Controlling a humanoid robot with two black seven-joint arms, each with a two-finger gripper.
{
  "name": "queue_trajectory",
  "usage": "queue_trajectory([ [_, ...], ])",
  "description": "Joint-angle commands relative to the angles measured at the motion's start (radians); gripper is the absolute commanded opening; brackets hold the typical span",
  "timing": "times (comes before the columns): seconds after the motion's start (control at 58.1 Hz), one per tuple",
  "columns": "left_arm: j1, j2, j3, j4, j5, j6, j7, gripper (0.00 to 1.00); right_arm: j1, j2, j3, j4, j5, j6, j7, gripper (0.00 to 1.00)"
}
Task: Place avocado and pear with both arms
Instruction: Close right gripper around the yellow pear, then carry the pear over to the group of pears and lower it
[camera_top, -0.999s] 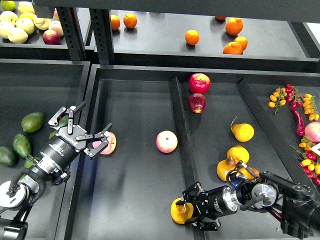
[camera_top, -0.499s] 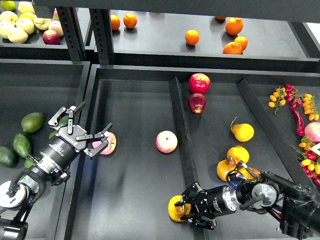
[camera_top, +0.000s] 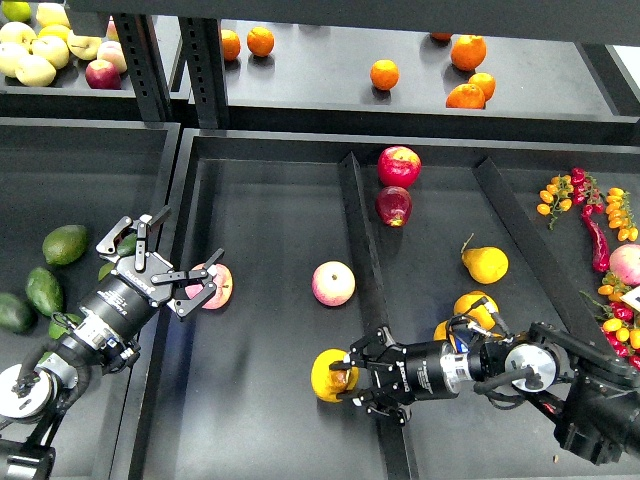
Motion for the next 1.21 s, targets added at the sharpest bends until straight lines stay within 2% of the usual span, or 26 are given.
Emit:
queue_trajectory([
  [0.0,0.0,0.0,0.008,0.0,0.0,0.0,0.0,0.99,-0.009,-0.119,0.02,0.035,0.003,0.007,0.0,0.17],
  [0.172,0.006,0.0,0.01,-0.007,0.0,0.0,0.0,0.99,-0.081,-0.226,0.02,0.041,-0.004,0.028,0.0,0.18],
  [0.31,0.014,0.0,0.013,-0.016,0.0,0.0,0.0,0.99,-0.151,-0.26,0.02,0.03,-0.031,0.028,0.0,0.18],
  [0.499,0.014,0.0,0.018,-0.016,0.0,0.0,0.0,0.99,-0.194,-0.254,0.02,0.0,-0.073,0.028,0.0,0.19],
  [0.654,0.022,0.0,0.018,-0.023,0.0,0.0,0.0,0.99,-0.19,-0.231,0.022,-0.117,-0.086,0.028,0.0,0.2],
  [0.826,0.025,0.0,0.019,-0.028,0.0,0.0,0.0,0.99,-0.19,-0.194,0.02,-0.175,-0.088,0.028,0.0,0.22],
  [1.067,0.026,0.0,0.019,-0.028,0.0,0.0,0.0,0.99,-0.188,-0.171,0.02,-0.23,-0.091,0.028,0.0,0.28],
  [1.188,0.026,0.0,0.019,-0.028,0.0,0.0,0.0,0.99,-0.188,-0.171,0.02,-0.23,-0.094,0.028,0.0,0.29],
])
